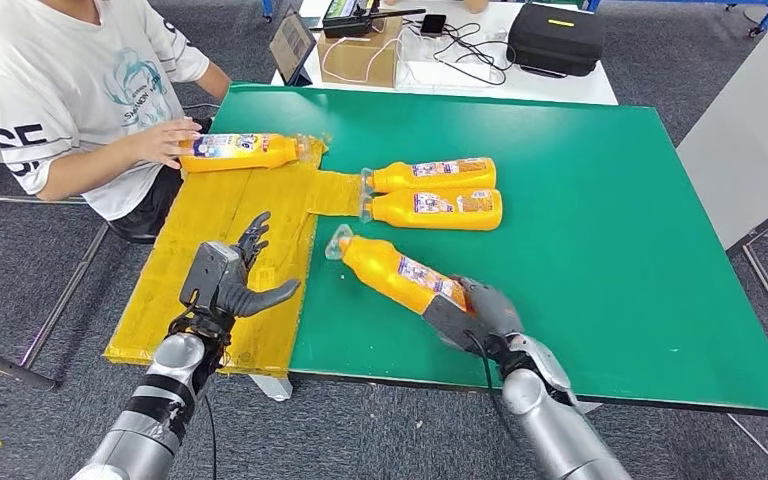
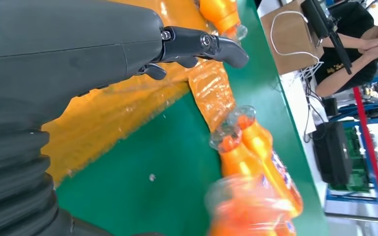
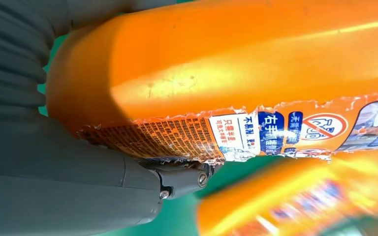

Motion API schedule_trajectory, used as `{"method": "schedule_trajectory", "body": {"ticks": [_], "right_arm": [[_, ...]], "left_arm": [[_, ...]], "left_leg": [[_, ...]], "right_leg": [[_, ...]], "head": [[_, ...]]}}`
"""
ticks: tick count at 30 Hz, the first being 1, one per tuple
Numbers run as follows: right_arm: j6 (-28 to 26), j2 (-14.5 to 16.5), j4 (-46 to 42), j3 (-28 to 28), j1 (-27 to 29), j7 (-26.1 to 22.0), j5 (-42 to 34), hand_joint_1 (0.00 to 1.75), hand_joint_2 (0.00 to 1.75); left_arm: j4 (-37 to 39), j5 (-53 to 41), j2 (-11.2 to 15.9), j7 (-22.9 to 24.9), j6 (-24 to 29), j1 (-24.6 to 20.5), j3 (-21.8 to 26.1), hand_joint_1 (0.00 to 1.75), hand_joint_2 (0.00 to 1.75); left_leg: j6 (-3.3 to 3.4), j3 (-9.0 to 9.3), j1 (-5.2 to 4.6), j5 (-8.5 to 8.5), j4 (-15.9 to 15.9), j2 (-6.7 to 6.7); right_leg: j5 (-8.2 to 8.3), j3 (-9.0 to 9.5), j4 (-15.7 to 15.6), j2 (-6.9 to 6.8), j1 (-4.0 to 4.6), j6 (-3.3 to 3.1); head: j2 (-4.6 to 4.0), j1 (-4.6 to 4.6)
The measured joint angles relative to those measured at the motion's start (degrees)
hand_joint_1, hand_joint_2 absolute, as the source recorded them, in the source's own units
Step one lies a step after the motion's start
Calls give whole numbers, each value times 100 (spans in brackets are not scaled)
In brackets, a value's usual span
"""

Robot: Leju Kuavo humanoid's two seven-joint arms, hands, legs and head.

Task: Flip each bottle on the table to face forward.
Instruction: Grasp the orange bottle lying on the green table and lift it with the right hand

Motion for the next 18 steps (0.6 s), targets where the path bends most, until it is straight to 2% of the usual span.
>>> {"method": "schedule_trajectory", "body": {"ticks": [3,10,14,16,18], "right_arm": [[-205,254,-91,-121,62,-149,-272,175,175],[-226,297,-107,-144,71,-163,-295,175,175],[-272,499,-163,-248,131,-221,-375,175,175],[-410,674,-181,-322,168,-407,-634,175,175],[-560,854,-162,-351,159,-624,-910,175,175]], "left_arm": [[63,124,-51,5,-46,-29,-26,0,175],[74,139,-62,6,-55,-35,-30,0,175],[145,202,-116,15,-89,-74,-46,0,175],[248,600,-135,133,-394,-126,-114,0,175],[386,1250,-149,343,-998,-199,-232,0,175]], "left_leg": [[0,-2,2,0,-1,-1],[0,-3,2,0,-1,-1],[1,-6,-3,-1,-1,0],[2,-8,-7,-1,0,-3],[2,-9,-7,0,0,-3]], "right_leg": [[-1,-1,1,0,1,-1],[-1,-1,1,0,1,-1],[-1,-1,-1,0,-5,0],[0,-3,-2,-1,-8,1],[0,-4,-1,-1,-8,1]], "head": [[-1,1],[0,2],[0,2],[-1,1],[1,1]]}}
